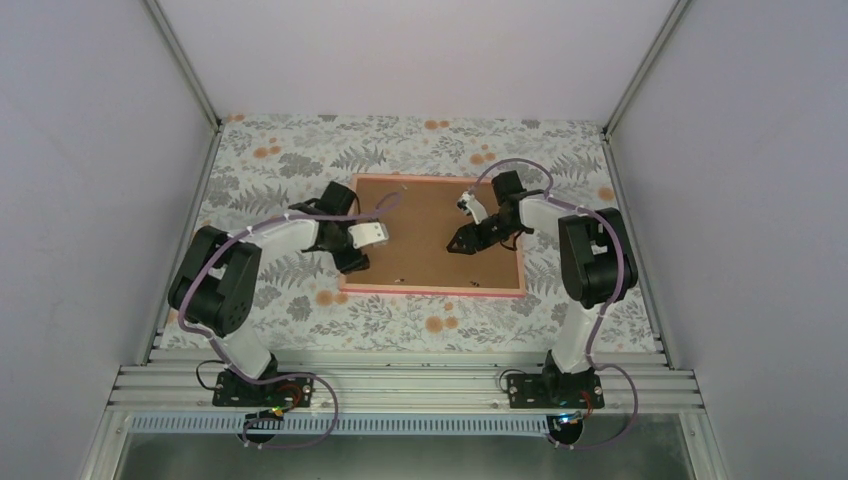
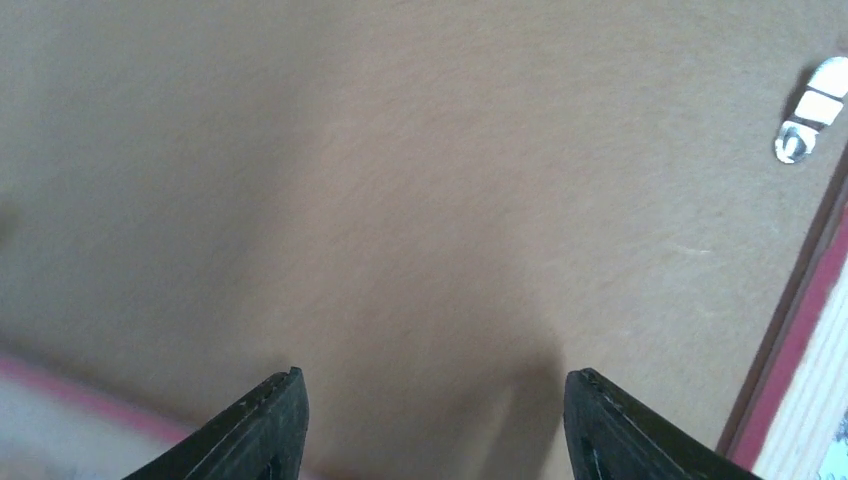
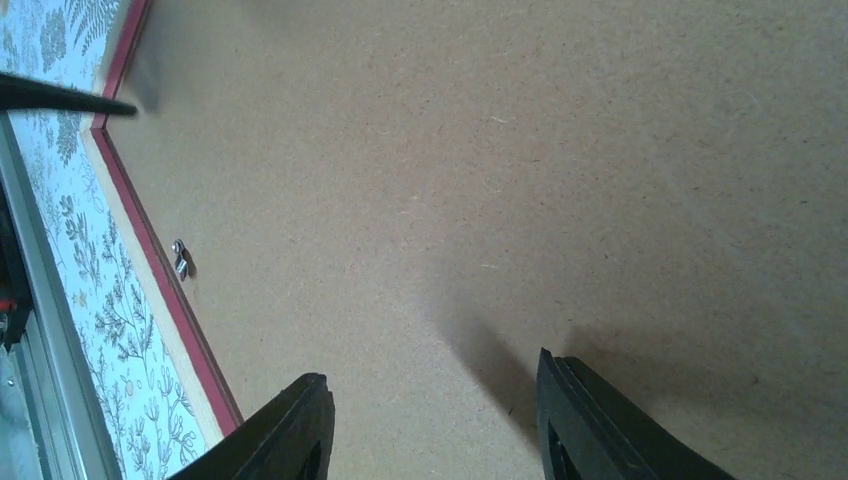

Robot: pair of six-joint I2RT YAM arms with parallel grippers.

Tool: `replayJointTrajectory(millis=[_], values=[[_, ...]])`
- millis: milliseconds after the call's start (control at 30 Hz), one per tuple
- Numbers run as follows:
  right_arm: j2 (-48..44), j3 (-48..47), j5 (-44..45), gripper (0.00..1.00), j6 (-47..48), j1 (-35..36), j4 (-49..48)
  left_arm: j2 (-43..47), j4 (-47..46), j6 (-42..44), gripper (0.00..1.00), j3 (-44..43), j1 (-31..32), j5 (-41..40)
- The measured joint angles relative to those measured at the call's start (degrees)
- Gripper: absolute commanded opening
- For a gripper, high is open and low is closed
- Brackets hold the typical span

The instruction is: Put the photo into the frame

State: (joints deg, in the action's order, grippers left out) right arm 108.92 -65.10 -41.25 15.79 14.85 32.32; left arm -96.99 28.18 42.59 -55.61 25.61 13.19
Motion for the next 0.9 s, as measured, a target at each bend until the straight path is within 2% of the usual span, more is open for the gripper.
replayJointTrajectory(millis=[133, 267, 400, 567, 767, 900], values=[[-0.2, 0.3, 0.3, 0.51, 0.8, -0.2, -0.1, -0.3, 4.9, -3.4, 0.73, -5.1, -7.5, 5.2], [-1.8, 2.9, 1.2, 0.51, 3.3, -0.3, -1.9, -4.6, 6.2, -9.6, 0.83, -20.2, -15.8, 9.1], [-3.6, 5.1, 2.0, 0.52, 6.3, -0.7, -2.5, -12.6, 6.6, -12.2, 0.93, -33.5, -17.9, 11.8], [-5.3, 6.1, 3.9, 0.52, 9.7, -1.1, -1.5, -28.9, 11.8, -11.8, 0.92, -51.4, -17.4, 16.3], [-6.6, 5.4, 6.7, 0.5, 12.3, -1.0, 1.3, -48.9, 23.7, -10.6, 0.87, -75.7, -17.2, 22.0], [-6.8, 2.5, 8.8, 0.45, 12.7, -0.6, 1.7, -53.7, 28.1, -9.3, 0.76, -81.9, -17.1, 22.3]])
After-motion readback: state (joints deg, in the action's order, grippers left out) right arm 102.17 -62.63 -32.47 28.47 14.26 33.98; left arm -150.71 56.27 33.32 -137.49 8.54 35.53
